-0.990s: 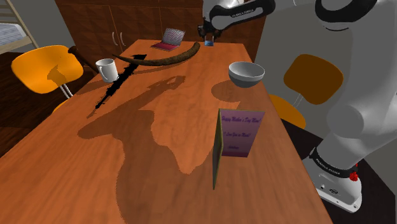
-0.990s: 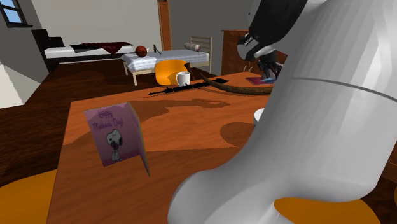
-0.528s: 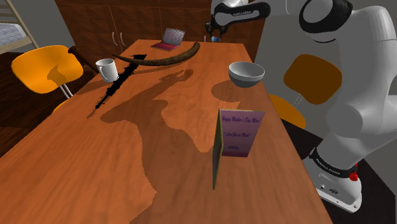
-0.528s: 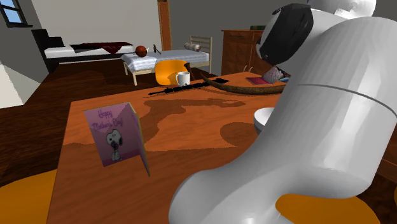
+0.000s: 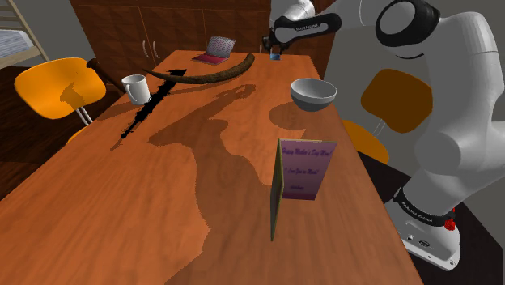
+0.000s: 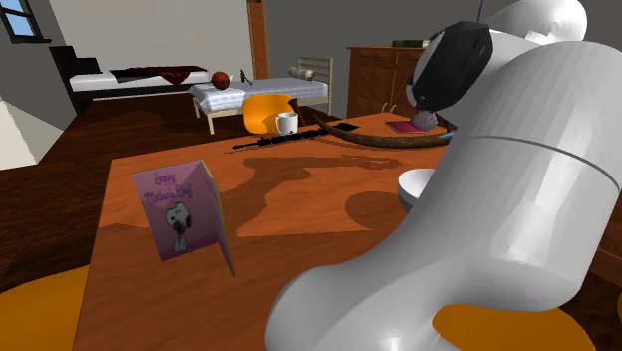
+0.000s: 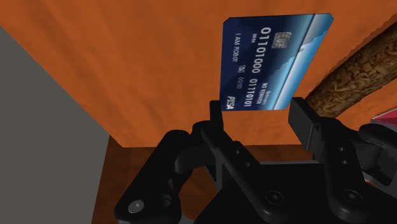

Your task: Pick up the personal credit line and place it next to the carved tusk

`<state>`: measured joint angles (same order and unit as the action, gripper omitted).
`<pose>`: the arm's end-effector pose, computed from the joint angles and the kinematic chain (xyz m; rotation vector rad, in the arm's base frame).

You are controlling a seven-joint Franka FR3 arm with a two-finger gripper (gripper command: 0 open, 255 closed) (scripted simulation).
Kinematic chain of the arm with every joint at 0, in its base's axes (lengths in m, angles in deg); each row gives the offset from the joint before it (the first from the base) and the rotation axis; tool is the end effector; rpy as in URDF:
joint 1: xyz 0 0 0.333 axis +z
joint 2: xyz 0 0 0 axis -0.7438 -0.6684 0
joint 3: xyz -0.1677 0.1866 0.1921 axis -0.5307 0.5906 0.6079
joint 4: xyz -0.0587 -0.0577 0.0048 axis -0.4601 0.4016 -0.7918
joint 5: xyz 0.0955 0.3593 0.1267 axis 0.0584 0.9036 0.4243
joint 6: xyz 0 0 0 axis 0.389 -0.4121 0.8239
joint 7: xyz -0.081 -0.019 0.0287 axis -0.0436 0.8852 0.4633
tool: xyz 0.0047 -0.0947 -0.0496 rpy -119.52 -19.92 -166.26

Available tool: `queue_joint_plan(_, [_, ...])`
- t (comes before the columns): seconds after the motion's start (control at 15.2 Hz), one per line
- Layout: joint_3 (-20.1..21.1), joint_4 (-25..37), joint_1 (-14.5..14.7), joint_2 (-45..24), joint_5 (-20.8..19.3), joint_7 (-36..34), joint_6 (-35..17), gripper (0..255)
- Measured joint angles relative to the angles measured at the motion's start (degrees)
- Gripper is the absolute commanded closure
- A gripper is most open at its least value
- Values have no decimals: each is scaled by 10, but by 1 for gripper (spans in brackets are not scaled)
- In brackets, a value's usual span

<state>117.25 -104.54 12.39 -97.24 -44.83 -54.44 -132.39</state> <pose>0.7518 -0.2316 0.4343 2.5514 -1.1501 0.7637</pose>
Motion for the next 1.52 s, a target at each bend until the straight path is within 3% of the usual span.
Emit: queue_joint_plan(1.52, [-37,-61,3,-46,-53,-73,-95,255])
